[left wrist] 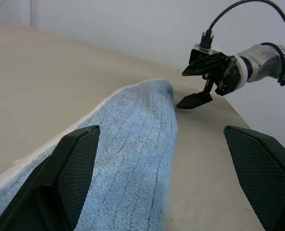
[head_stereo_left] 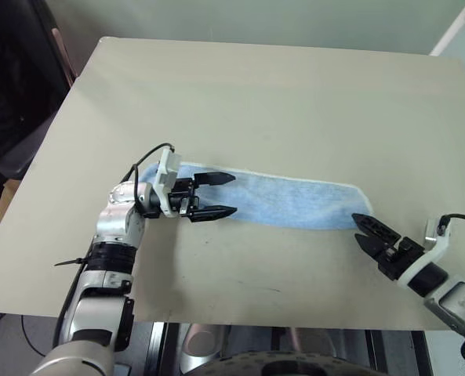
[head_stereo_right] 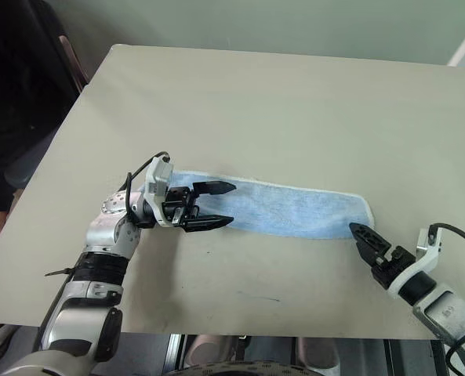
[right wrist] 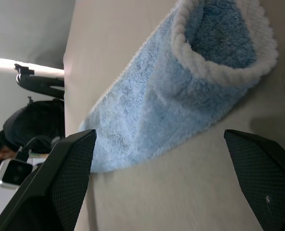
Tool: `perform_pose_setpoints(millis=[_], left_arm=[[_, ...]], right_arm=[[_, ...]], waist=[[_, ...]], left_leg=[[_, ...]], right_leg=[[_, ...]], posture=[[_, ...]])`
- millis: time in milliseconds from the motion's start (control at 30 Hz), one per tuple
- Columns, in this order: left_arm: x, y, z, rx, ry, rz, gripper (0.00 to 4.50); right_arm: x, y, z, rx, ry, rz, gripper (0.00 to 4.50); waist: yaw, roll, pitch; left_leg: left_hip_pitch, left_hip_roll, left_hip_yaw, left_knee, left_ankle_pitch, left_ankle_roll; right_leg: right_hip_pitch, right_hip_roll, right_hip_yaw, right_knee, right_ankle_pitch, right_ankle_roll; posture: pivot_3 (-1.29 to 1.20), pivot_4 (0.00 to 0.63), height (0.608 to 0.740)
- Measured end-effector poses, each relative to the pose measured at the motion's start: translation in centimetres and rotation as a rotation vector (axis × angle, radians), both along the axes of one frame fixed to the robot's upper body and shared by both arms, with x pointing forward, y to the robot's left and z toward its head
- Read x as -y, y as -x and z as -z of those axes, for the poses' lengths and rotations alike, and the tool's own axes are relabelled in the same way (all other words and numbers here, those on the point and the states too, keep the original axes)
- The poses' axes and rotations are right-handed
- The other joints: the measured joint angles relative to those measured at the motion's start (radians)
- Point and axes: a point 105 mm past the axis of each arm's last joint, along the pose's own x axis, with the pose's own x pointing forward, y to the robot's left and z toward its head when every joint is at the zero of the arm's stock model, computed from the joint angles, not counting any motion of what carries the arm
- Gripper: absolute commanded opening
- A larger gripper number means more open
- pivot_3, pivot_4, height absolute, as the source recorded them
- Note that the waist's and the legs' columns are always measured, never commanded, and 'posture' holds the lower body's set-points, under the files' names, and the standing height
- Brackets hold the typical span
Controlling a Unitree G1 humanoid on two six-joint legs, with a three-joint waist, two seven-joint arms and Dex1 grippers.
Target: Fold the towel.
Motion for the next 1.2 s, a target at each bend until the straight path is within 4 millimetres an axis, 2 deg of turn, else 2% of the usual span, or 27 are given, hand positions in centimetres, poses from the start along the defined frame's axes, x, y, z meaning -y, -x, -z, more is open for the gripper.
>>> perform_pose_setpoints(millis=[400,567,833,933,1100,1200], left_arm=[[0.0,0.0,0.1,0.0,-0.001,-0.003,4.46],[-0.1,0.1,0.1,-0.003,-0.001,-0.006,4.46],[-0.1,0.1,0.1,0.001,-0.002,-0.008,4.46],[-0.2,0.0,0.1,0.005,-0.002,-0.008,4.5],[-0.2,0.0,0.1,0.007,-0.002,-0.009,4.5],[-0.2,0.0,0.0,0.012,-0.002,-0.01,4.5]], right_arm=[[0.2,-1.8,0.7,-0.058,-0.057,0.084,4.5],[0.6,-2.5,0.7,-0.065,-0.063,0.112,4.5],[0.8,-2.8,0.8,-0.078,-0.078,0.142,4.5],[0.8,-2.8,1.0,-0.088,-0.077,0.149,3.96],[1.3,-2.9,1.6,-0.128,-0.077,0.185,2.18],[1.4,-3.6,1.3,-0.126,-0.078,0.209,1.19]], waist=[[-0.001,0.0,0.0],[0.0,0.0,0.0],[0.001,0.0,0.0],[0.001,0.0,0.0],[0.001,0.0,0.0],[-0.001,0.0,0.0]], left_leg=[[0.001,0.0,0.0,0.001,-0.002,0.005],[0.001,-0.001,0.0,0.001,-0.001,-0.003],[0.001,0.0,0.0,0.001,0.0,-0.004],[0.001,0.0,0.0,0.001,0.0,-0.004],[0.0,0.0,0.0,0.001,0.0,-0.004],[-0.002,0.0,0.0,0.001,0.0,-0.005]], right_leg=[[0.001,0.0,0.0,-0.001,0.005,-0.005],[0.002,0.0,0.001,-0.002,0.005,-0.003],[0.003,0.0,0.001,-0.002,0.007,-0.005],[0.003,0.0,0.001,-0.002,0.007,-0.005],[0.002,0.0,0.001,-0.002,0.007,-0.005],[-0.001,0.0,0.001,-0.002,0.007,-0.005]], posture=[[0.0,0.15,0.74],[0.0,0.15,0.74],[0.0,0.15,0.74],[0.0,0.15,0.74],[0.0,0.15,0.74],[0.0,0.15,0.74]])
